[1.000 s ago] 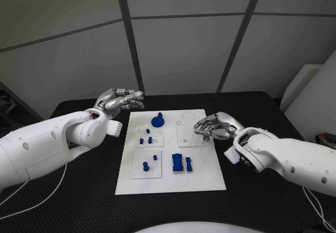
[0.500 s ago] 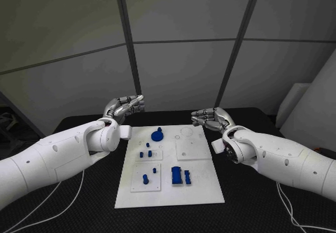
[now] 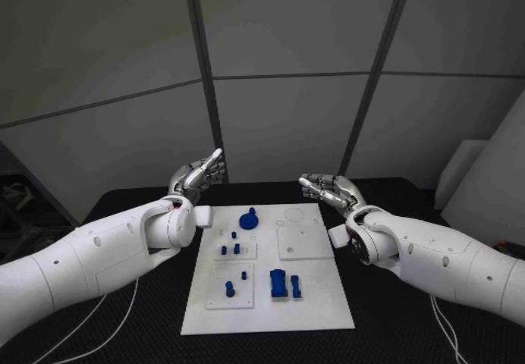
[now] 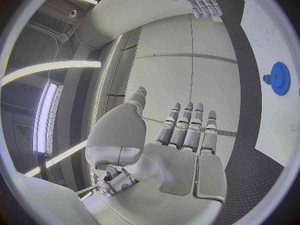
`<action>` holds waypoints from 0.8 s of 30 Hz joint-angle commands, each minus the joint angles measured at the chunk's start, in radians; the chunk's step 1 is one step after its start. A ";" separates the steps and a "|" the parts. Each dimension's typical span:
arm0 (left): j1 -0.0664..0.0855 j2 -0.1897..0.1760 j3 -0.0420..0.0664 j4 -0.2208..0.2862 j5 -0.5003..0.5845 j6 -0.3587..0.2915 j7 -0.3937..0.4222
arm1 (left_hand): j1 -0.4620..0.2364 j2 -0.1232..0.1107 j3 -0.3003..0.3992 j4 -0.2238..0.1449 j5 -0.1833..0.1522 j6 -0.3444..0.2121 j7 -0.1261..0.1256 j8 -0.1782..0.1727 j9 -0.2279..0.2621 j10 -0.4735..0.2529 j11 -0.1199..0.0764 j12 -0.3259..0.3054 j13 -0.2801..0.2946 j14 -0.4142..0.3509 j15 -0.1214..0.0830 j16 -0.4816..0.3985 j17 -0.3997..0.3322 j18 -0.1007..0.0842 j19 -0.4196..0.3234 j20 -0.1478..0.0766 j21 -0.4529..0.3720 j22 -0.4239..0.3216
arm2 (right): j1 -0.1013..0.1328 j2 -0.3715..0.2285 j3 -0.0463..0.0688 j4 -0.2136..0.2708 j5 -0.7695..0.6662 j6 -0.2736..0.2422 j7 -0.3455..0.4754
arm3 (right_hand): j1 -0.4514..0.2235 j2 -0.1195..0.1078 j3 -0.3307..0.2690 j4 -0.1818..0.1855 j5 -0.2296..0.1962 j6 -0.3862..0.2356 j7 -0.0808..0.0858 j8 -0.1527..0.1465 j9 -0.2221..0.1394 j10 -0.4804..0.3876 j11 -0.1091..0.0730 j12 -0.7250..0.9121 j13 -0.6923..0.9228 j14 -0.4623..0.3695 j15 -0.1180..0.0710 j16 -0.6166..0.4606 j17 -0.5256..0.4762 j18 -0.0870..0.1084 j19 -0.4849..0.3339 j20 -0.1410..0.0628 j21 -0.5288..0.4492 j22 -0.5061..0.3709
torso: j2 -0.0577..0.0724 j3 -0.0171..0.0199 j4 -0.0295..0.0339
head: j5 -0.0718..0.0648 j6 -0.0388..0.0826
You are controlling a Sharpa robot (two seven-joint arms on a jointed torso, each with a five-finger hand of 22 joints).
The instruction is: Assemble the parts on the task board
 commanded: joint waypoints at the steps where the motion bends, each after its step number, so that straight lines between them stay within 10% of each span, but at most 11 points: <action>1: -0.005 -0.017 -0.008 0.058 -0.027 -0.088 0.025 | -0.308 0.017 -0.095 -0.023 -0.057 -0.208 -0.072 -0.020 -0.017 -0.218 -0.042 -0.018 -0.016 -0.199 -0.040 -0.019 -0.016 -0.039 -0.111 -0.067 -0.016 -0.079 | 0.005 -0.021 -0.005 0.060 0.080 -0.088 0.038 | -0.335 0.003 -0.012 -0.038 -0.047 -0.206 -0.041 -0.019 -0.033 -0.225 -0.041 -0.019 -0.016 -0.221 -0.035 -0.020 -0.081 -0.046 -0.184 -0.062 -0.071 -0.059 | 0.000 -0.0003 0.0289 | -0.002 0.024; 3: -0.010 -0.033 -0.015 0.107 -0.038 -0.133 0.035 | -0.358 0.017 -0.095 -0.023 -0.057 -0.242 -0.072 -0.020 -0.017 -0.253 -0.048 -0.018 -0.016 -0.231 -0.047 -0.019 -0.016 -0.039 -0.128 -0.077 -0.016 -0.091 | 0.007 -0.043 -0.010 0.109 0.120 -0.131 0.053 | -0.389 0.003 -0.012 -0.044 -0.055 -0.240 -0.047 -0.019 -0.033 -0.261 -0.048 -0.019 -0.016 -0.257 -0.109 -0.020 -0.081 -0.055 -0.213 -0.073 -0.071 -0.068 | -0.001 -0.0003 0.0357 | -0.002 0.032; 5: -0.016 -0.054 -0.026 0.175 -0.053 -0.196 0.049 | -0.419 0.017 -0.095 -0.023 -0.057 -0.283 -0.072 -0.020 -0.017 -0.296 -0.057 -0.018 -0.016 -0.270 -0.055 -0.019 -0.016 -0.039 -0.149 -0.092 -0.016 -0.107 | 0.009 -0.074 -0.018 0.179 0.177 -0.193 0.076 | -0.454 0.003 -0.012 -0.119 -0.064 -0.280 -0.055 -0.019 -0.033 -0.305 -0.056 -0.019 -0.016 -0.299 -0.109 -0.020 -0.081 -0.061 -0.249 -0.085 -0.071 -0.080 | -0.001 -0.0003 0.0392 | -0.002 0.036; 6: -0.019 -0.062 -0.031 0.201 -0.059 -0.220 0.054 | -0.433 0.017 -0.095 -0.023 -0.057 -0.293 -0.072 -0.020 -0.017 -0.307 -0.059 -0.018 -0.016 -0.280 -0.126 -0.019 -0.016 -0.039 -0.155 -0.094 -0.016 -0.111 | 0.010 -0.086 -0.021 0.208 0.200 -0.218 0.085 | -0.473 0.003 -0.012 -0.119 -0.067 -0.291 -0.057 -0.019 -0.033 -0.317 -0.058 -0.019 -0.016 -0.312 -0.109 -0.020 -0.081 -0.066 -0.260 -0.088 -0.071 -0.083 | -0.001 -0.0003 0.0392 | -0.002 0.036; 7: -0.021 -0.070 -0.035 0.226 -0.064 -0.243 0.059 | -0.458 0.017 -0.095 -0.023 -0.057 -0.310 -0.072 -0.020 -0.017 -0.324 -0.130 -0.018 -0.016 -0.295 -0.126 -0.019 -0.016 -0.039 -0.163 -0.100 -0.016 -0.117 | 0.011 -0.098 -0.025 0.235 0.222 -0.242 0.094 | -0.498 0.003 -0.012 -0.119 -0.070 -0.307 -0.127 -0.019 -0.033 -0.334 -0.129 -0.019 -0.016 -0.328 -0.109 -0.020 -0.081 -0.066 -0.273 -0.093 -0.071 -0.087 | -0.001 -0.0003 0.0392 | -0.002 0.036; 10: -0.027 -0.089 -0.044 0.286 -0.078 -0.298 0.071 | -0.515 0.017 -0.095 -0.023 -0.057 -0.349 -0.072 -0.020 -0.017 -0.364 -0.130 -0.018 -0.016 -0.332 -0.126 -0.019 -0.016 -0.039 -0.184 -0.113 -0.016 -0.132 | 0.014 -0.128 -0.032 0.303 0.278 -0.302 0.116 | -0.561 0.003 -0.012 -0.119 -0.149 -0.346 -0.127 -0.019 -0.033 -0.376 -0.129 -0.019 -0.016 -0.370 -0.109 -0.020 -0.081 -0.067 -0.308 -0.105 -0.071 -0.099 | -0.001 -0.0003 0.0392 | -0.002 0.036; 11: -0.029 -0.094 -0.047 0.302 -0.081 -0.312 0.074 | -0.533 0.017 -0.095 -0.023 -0.057 -0.361 -0.072 -0.020 -0.017 -0.377 -0.130 -0.018 -0.016 -0.344 -0.126 -0.019 -0.016 -0.040 -0.189 -0.118 -0.016 -0.136 | 0.014 -0.136 -0.034 0.321 0.292 -0.318 0.121 | -0.581 0.003 -0.012 -0.119 -0.149 -0.358 -0.127 -0.019 -0.033 -0.390 -0.129 -0.019 -0.016 -0.384 -0.109 -0.020 -0.081 -0.147 -0.319 -0.108 -0.071 -0.102 | -0.001 -0.0003 0.0392 | -0.002 0.036; 13: -0.031 -0.102 -0.051 0.326 -0.087 -0.335 0.079 | -0.562 0.017 -0.095 -0.023 -0.057 -0.380 -0.072 -0.020 -0.017 -0.397 -0.130 -0.018 -0.016 -0.363 -0.126 -0.019 -0.016 -0.039 -0.201 -0.122 -0.016 -0.144 | 0.015 -0.149 -0.038 0.351 0.317 -0.344 0.131 | -0.613 0.003 -0.012 -0.119 -0.149 -0.378 -0.127 -0.019 -0.033 -0.412 -0.129 -0.019 -0.016 -0.405 -0.109 -0.020 -0.081 -0.077 -0.337 -0.114 -0.071 -0.108 | -0.001 -0.0003 0.0392 | -0.002 0.036; 15: -0.033 -0.108 -0.054 0.346 -0.091 -0.353 0.083 | -0.599 0.017 -0.095 -0.023 -0.057 -0.405 -0.072 -0.020 -0.017 -0.423 -0.130 -0.018 -0.016 -0.387 -0.126 -0.019 -0.016 -0.039 -0.213 -0.132 -0.016 -0.153 | 0.016 -0.160 -0.041 0.377 0.337 -0.367 0.139 | -0.650 0.003 -0.012 -0.119 -0.149 -0.401 -0.127 -0.019 -0.033 -0.436 -0.129 -0.019 -0.016 -0.429 -0.109 -0.020 -0.081 -0.147 -0.357 -0.122 -0.071 -0.114 | -0.001 -0.0003 0.0392 | -0.002 0.036; 17: -0.034 -0.110 -0.055 0.353 -0.092 -0.359 0.085 | -0.626 0.017 -0.095 -0.023 -0.057 -0.424 -0.072 -0.020 -0.017 -0.443 -0.130 -0.018 -0.016 -0.404 -0.126 -0.019 -0.016 -0.039 -0.222 -0.207 -0.016 -0.160 | 0.017 -0.165 -0.042 0.389 0.347 -0.378 0.143 | -0.681 0.003 -0.012 -0.119 -0.149 -0.419 -0.127 -0.019 -0.033 -0.457 -0.129 -0.019 -0.016 -0.449 -0.109 -0.020 -0.081 -0.147 -0.374 -0.196 -0.071 -0.185 | -0.001 -0.0003 0.0392 | -0.002 0.036; 24: -0.034 -0.110 -0.055 0.353 -0.093 -0.360 0.085 | -0.713 0.017 -0.095 -0.023 -0.057 -0.482 -0.072 -0.020 -0.017 -0.504 -0.130 -0.018 -0.016 -0.460 -0.126 -0.019 -0.016 -0.039 -0.256 -0.207 -0.016 -0.246 | 0.017 -0.167 -0.043 0.393 0.350 -0.381 0.144 | -0.778 0.003 -0.012 -0.119 -0.149 -0.480 -0.127 -0.019 -0.033 -0.522 -0.129 -0.019 -0.016 -0.514 -0.109 -0.020 -0.081 -0.147 -0.424 -0.196 -0.071 -0.185 | -0.001 -0.0003 0.0392 | -0.002 0.036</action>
